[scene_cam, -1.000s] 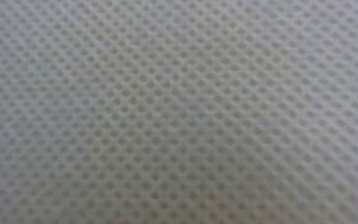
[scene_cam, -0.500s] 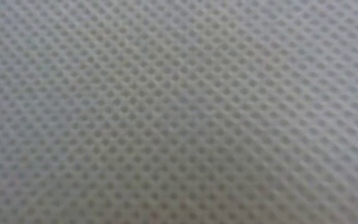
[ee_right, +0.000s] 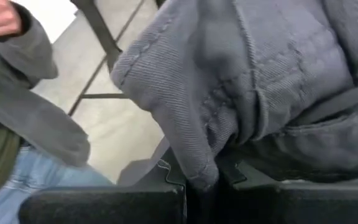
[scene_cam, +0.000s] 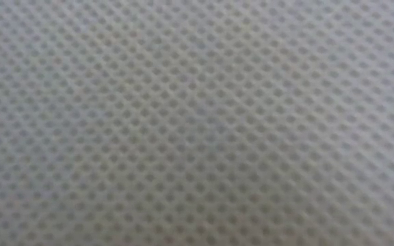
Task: Sort clothes
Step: Put the gray shorts into the brown laundry organizer
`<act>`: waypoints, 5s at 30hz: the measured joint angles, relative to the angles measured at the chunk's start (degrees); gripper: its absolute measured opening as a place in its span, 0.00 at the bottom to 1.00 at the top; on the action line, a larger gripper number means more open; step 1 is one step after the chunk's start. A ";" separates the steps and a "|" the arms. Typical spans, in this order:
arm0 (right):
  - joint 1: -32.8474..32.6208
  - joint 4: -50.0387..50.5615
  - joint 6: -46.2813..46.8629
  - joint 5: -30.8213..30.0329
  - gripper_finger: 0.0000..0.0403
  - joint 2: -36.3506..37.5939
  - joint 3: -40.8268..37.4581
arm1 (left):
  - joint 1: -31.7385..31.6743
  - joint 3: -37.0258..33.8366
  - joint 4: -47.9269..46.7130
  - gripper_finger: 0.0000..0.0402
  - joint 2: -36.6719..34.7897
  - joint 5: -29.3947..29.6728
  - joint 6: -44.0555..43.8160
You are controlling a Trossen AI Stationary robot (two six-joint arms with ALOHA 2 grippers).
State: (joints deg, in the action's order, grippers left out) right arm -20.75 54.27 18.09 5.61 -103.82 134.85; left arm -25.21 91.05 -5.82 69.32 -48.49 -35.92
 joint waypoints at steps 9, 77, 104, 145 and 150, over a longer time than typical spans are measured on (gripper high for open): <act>-0.66 -3.59 4.25 12.13 0.04 -6.17 -0.03 | 0.00 0.00 0.00 0.51 -1.91 1.54 -0.77; -5.52 22.99 -15.28 -8.19 0.29 16.59 -3.28 | 35.45 30.75 -42.99 0.00 48.31 19.14 38.00; -5.49 16.89 -15.72 -14.82 0.03 39.36 -24.74 | 39.29 42.46 -61.90 0.00 60.67 47.59 38.67; -5.48 11.37 -14.70 -19.20 0.03 40.37 -34.75 | 42.48 26.69 -44.67 0.00 63.17 50.19 29.20; -5.48 10.52 -15.02 -20.66 0.03 40.33 -34.75 | 42.53 23.44 -41.02 0.00 62.88 51.26 29.17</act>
State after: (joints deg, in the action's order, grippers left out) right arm -26.23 64.79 3.07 -15.05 -63.48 100.09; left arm 17.32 114.48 -46.85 132.20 2.77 -6.75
